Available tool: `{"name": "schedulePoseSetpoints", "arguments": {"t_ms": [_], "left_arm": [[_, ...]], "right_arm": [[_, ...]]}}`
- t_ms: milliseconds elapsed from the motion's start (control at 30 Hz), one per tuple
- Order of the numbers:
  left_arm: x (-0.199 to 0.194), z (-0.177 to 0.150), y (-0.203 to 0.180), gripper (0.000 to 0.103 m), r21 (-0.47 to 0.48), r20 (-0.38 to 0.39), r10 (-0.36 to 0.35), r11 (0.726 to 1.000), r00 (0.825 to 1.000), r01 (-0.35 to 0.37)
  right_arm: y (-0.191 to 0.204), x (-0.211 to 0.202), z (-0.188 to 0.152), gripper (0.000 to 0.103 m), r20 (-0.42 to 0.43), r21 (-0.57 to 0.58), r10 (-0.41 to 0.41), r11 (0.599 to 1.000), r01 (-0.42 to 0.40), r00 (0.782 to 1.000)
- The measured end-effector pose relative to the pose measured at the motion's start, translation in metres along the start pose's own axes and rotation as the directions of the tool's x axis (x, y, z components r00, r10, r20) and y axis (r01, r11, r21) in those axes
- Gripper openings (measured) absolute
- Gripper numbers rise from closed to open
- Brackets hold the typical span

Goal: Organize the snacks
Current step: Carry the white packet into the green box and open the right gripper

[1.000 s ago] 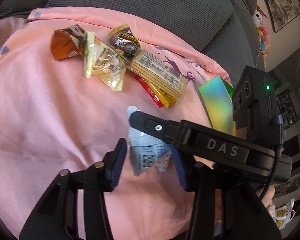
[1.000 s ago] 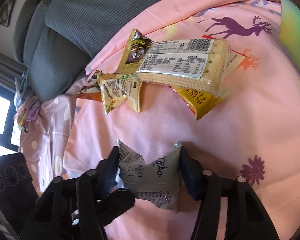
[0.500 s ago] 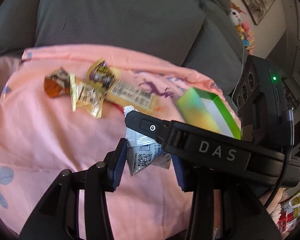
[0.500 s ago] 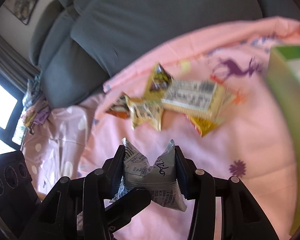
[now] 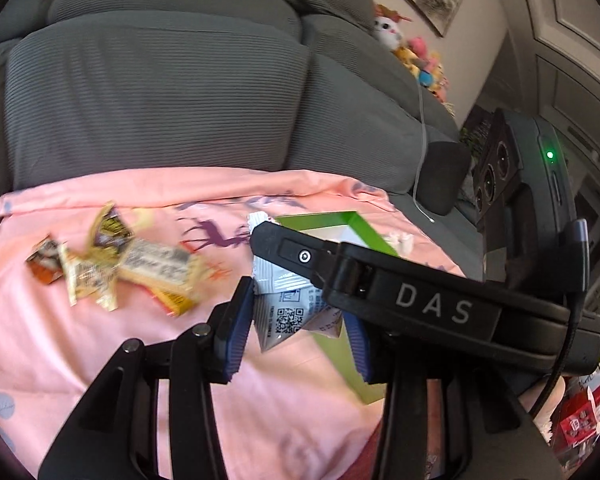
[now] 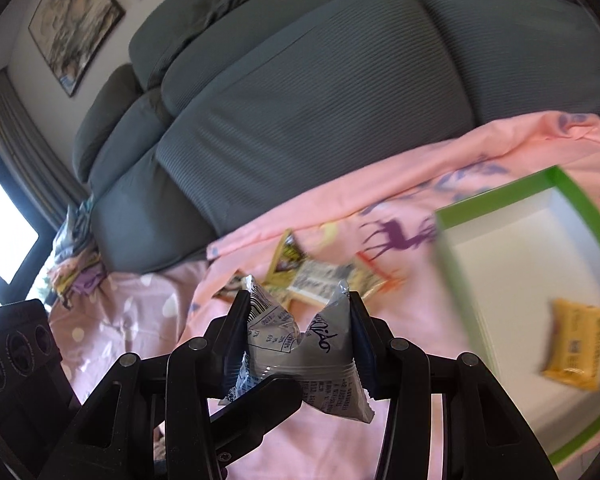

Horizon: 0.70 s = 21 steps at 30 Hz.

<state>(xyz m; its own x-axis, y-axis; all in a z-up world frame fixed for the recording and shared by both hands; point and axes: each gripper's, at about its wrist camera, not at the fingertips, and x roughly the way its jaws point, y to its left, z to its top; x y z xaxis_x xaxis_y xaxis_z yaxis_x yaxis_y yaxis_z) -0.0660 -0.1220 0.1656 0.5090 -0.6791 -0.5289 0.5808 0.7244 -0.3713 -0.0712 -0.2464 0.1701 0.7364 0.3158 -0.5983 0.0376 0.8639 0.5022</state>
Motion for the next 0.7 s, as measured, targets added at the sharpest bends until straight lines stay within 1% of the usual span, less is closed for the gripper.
{"name": "schedulePoseSetpoints", "arguments": {"t_ms": [133, 267, 500, 700], "left_arm": [[0.023, 0.006, -0.03, 0.043, 0.044, -0.012, -0.026, 0.999, 1.0, 0.026], [0.049, 0.008, -0.053, 0.043, 0.075, -0.045, -0.049, 0.996, 0.998, 0.053], [0.092, 0.007, -0.079, 0.042, 0.095, -0.116, -0.076, 0.992, 0.99, 0.088], [0.117, 0.004, -0.09, 0.042, 0.102, -0.169, -0.08, 0.99, 0.982, 0.098]], "right_arm": [[-0.031, -0.021, 0.012, 0.049, 0.042, 0.036, -0.016, 0.999, 0.015, 0.999], [-0.063, -0.035, 0.017, 0.049, 0.063, 0.078, -0.043, 0.996, 0.038, 0.997], [-0.112, -0.038, 0.018, 0.049, 0.055, 0.182, -0.111, 0.978, 0.099, 0.992], [-0.141, -0.034, 0.016, 0.049, 0.036, 0.256, -0.128, 0.96, 0.115, 0.991]]}}
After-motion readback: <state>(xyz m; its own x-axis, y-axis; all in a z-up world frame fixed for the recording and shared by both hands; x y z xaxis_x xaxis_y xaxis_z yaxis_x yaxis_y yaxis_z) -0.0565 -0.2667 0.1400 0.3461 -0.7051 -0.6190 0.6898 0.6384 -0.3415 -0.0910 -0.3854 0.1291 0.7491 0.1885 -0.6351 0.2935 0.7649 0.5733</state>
